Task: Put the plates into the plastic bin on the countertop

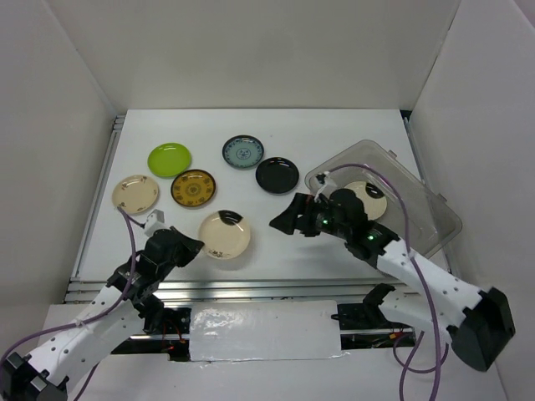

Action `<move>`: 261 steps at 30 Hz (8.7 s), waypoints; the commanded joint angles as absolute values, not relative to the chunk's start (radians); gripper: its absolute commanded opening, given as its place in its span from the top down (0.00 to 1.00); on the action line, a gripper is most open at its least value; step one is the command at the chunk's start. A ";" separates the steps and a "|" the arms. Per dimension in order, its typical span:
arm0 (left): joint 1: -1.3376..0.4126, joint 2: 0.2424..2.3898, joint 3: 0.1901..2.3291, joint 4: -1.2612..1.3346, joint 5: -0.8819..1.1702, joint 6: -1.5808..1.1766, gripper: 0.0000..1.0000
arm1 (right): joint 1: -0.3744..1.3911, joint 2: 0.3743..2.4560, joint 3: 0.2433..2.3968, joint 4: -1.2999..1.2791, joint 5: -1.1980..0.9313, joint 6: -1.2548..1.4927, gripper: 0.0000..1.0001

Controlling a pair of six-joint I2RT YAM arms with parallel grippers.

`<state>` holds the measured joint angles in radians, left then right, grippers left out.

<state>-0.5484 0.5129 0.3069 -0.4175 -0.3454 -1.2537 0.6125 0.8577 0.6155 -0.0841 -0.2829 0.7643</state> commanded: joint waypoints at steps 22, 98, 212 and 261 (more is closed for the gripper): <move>-0.569 0.594 0.498 -0.134 0.006 -1.051 0.23 | 0.727 1.030 0.637 0.025 -0.009 0.842 1.00; -0.130 1.466 0.747 -0.158 -0.264 -1.036 1.00 | 0.109 0.520 0.598 -0.221 -0.468 0.769 0.00; -0.693 1.052 0.828 -0.129 0.058 -0.854 1.00 | 0.436 0.970 0.620 0.041 -0.462 0.655 0.49; -0.305 1.486 1.022 -0.097 -0.008 -0.887 0.01 | -0.224 0.796 0.657 -0.401 0.053 0.876 0.00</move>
